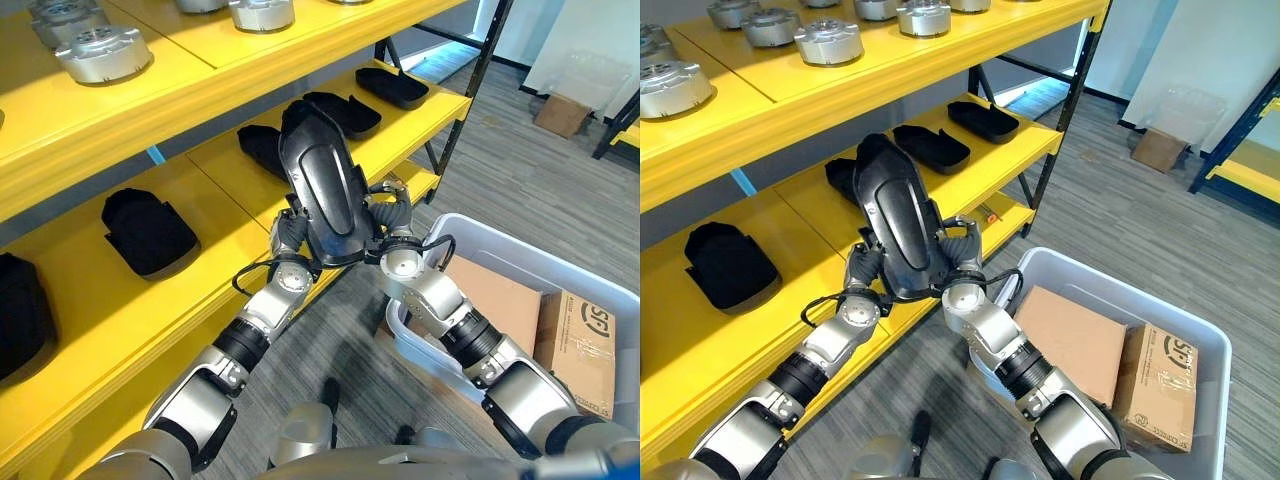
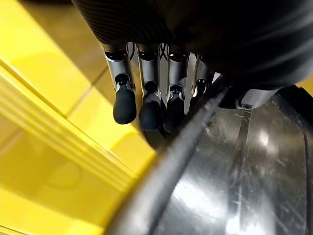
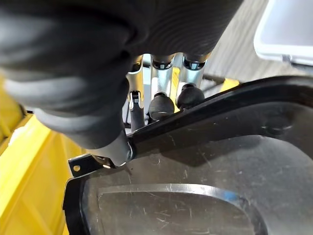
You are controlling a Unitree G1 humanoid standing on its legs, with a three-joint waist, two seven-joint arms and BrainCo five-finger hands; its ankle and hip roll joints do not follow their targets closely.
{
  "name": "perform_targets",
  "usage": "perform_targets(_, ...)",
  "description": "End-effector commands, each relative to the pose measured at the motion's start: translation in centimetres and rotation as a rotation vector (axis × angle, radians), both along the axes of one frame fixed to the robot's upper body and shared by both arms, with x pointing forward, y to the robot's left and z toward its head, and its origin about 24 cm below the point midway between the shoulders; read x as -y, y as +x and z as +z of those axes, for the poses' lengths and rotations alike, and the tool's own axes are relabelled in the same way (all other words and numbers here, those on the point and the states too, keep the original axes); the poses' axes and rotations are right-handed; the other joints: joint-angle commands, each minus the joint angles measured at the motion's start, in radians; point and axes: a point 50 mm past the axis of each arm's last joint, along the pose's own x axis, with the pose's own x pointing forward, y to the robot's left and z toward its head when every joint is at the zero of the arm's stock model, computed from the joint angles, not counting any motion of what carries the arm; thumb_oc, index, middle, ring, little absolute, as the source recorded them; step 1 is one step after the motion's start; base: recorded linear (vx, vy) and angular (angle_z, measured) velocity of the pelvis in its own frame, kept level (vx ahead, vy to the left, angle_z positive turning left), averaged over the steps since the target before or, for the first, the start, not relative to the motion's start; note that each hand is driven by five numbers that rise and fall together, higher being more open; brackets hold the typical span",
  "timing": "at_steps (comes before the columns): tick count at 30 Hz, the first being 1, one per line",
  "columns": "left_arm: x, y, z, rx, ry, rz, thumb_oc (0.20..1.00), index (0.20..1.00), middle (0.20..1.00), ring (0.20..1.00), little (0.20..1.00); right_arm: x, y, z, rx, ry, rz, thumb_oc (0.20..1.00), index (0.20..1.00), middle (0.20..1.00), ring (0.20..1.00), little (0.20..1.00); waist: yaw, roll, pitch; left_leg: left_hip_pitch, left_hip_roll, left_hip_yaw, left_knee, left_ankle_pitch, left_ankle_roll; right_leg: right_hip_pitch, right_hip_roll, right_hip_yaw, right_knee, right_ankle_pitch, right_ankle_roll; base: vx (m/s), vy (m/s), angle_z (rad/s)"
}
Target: Move parts from the plastic box to the shelf.
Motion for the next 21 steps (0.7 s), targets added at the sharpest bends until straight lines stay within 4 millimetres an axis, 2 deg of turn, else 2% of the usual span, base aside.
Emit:
perform_targets(1, 3.6, 1.6, 4.3, 0.18, -0.002, -0.121, 0.2, 0.2, 0.2, 0.2, 0.2, -3.8, -1.1, 5.6, 0.211, 0.201, 0.205, 0.2, 0.2, 0.2, 0.2, 0.2, 0.004, -0.02, -0.016, 0.075, -0.051, 0.015, -0.034, -0.092, -0.01, 0.022, 0.047, -0.001, -0.115, 0.093, 0.023, -0.22, -0.124, 0.09)
perform_targets(4, 3.5, 1.5, 4.7, 0.222, 0.0, -0.111, 0.2, 0.2, 0.2, 0.2, 0.2, -4.4, -0.9, 6.3, 0.241, 0.184, 0.24, 0.2, 0.2, 0.2, 0.2, 0.2, 0.006, -0.011, -0.004, 0.004, -0.048, 0.007, -0.03, -0.064, -0.02, -0.012, 0.047, 0.009, -0.153, 0.114, 0.018, -0.26, -0.076, 0.03)
perform_targets(5, 3.4, 1.5, 4.8, 0.232, 0.005, -0.109, 0.2, 0.2, 0.2, 0.2, 0.2, -4.3, -1.0, 6.3, 0.244, 0.179, 0.248, 0.2, 0.2, 0.2, 0.2, 0.2, 0.004, -0.008, -0.001, -0.004, -0.046, 0.023, -0.032, -0.06, -0.024, -0.011, 0.045, 0.002, -0.164, 0.119, 0.021, -0.09, -0.046, 0.03)
perform_targets(6, 3.3, 1.5, 4.8, 0.236, 0.022, -0.106, 0.2, 0.2, 0.2, 0.2, 0.2, -4.2, -1.0, 6.3, 0.251, 0.167, 0.246, 0.2, 0.2, 0.2, 0.2, 0.2, -0.002, -0.005, 0.002, -0.011, -0.042, 0.058, -0.027, -0.059, -0.028, -0.005, 0.04, -0.011, -0.179, 0.125, 0.023, -0.1, -0.065, 0.17)
perform_targets(7, 3.3, 1.7, 5.0, 0.232, 0.043, -0.123, 0.2, 0.2, 0.2, 0.2, 0.2, -3.9, -1.1, 6.7, 0.282, 0.151, 0.234, 0.2, 0.2, 0.2, 0.2, 0.2, -0.013, -0.002, 0.005, -0.03, -0.032, 0.127, -0.003, -0.062, -0.036, 0.003, 0.03, -0.038, -0.193, 0.132, 0.025, -0.18, -0.071, 0.62)
perform_targets(8, 3.8, 2.0, 5.4, 0.238, 0.03, -0.144, 0.2, 0.2, 0.2, 0.2, 0.2, -3.7, -1.1, 7.4, 0.313, 0.143, 0.244, 0.2, 0.2, 0.2, 0.2, 0.2, -0.033, -0.004, 0.017, -0.058, -0.003, 0.205, 0.047, -0.066, -0.05, -0.005, 0.016, -0.071, -0.184, 0.13, 0.02, -0.26, -0.037, 0.85)
perform_targets(9, 4.3, 2.2, 5.6, 0.254, 0.015, -0.138, 0.2, 0.2, 0.2, 0.2, 0.2, -3.9, -1.3, 7.8, 0.32, 0.131, 0.273, 0.2, 0.2, 0.2, 0.2, 0.2, -0.053, -0.008, 0.026, -0.078, 0.024, 0.255, 0.106, -0.078, -0.059, -0.018, 0.0, -0.089, -0.168, 0.126, 0.014, -0.34, 0.051, 1.31)
perform_targets(10, 4.7, 2.3, 5.7, 0.257, 0.006, -0.115, 0.2, 0.2, 0.2, 0.2, 0.2, -4.2, -1.3, 8.1, 0.321, 0.124, 0.304, 0.2, 0.2, 0.2, 0.2, 0.2, -0.074, -0.015, 0.035, -0.085, 0.074, 0.318, 0.187, -0.111, -0.065, -0.034, -0.024, -0.106, -0.139, 0.113, 0.002, -0.24, 0.079, 1.16)
perform_targets(11, 4.7, 2.2, 5.6, 0.254, 0.002, -0.108, 0.2, 0.2, 0.2, 0.2, 0.2, -4.2, -1.3, 8.2, 0.321, 0.125, 0.308, 0.2, 0.2, 0.2, 0.2, 0.2, -0.077, -0.016, 0.036, -0.085, 0.081, 0.326, 0.197, -0.116, -0.066, -0.037, -0.027, -0.109, -0.135, 0.111, 0.0, -0.26, 0.126, 1.15)
perform_targets(13, 4.5, 2.2, 5.5, 0.274, -0.002, -0.088, 0.2, 0.2, 0.2, 0.2, 0.2, -4.2, -1.1, 8.6, 0.306, 0.138, 0.328, 0.2, 0.2, 0.2, 0.2, 0.2, -0.094, -0.022, 0.041, -0.065, 0.159, 0.394, 0.264, -0.146, -0.075, -0.056, -0.066, -0.142, -0.092, 0.091, -0.011, -0.22, 0.147, 0.74)
perform_targets(16, 4.2, 2.0, 5.2, 0.281, -0.016, -0.071, 0.2, 0.2, 0.2, 0.2, 0.2, -4.1, -0.8, 8.5, 0.301, 0.122, 0.342, 0.2, 0.2, 0.2, 0.2, 0.2, -0.094, -0.01, 0.029, -0.044, 0.208, 0.38, 0.264, -0.102, -0.096, -0.065, -0.085, -0.151, -0.079, 0.079, -0.015, -0.14, 0.203, 0.6)
perform_targets(19, 4.2, 1.7, 4.5, 0.273, -0.039, -0.069, 0.2, 0.2, 0.2, 0.2, 0.2, -4.1, -0.9, 8.2, 0.286, 0.093, 0.347, 0.2, 0.2, 0.2, 0.2, 0.2, -0.096, 0.016, 0.017, -0.026, 0.269, 0.361, 0.219, -0.004, -0.129, -0.062, -0.106, -0.165, -0.068, 0.069, -0.016, -0.18, 0.406, 0.51)
perform_targets(21, 4.6, 1.6, 4.2, 0.27, -0.052, -0.061, 0.2, 0.2, 0.2, 0.2, 0.2, -4.0, -0.8, 7.9, 0.277, 0.084, 0.342, 0.2, 0.2, 0.2, 0.2, 0.2, -0.103, 0.034, 0.017, -0.002, 0.282, 0.395, 0.166, 0.004, -0.132, -0.053, -0.123, -0.194, -0.052, 0.062, -0.012, -0.19, 0.462, 0.98)
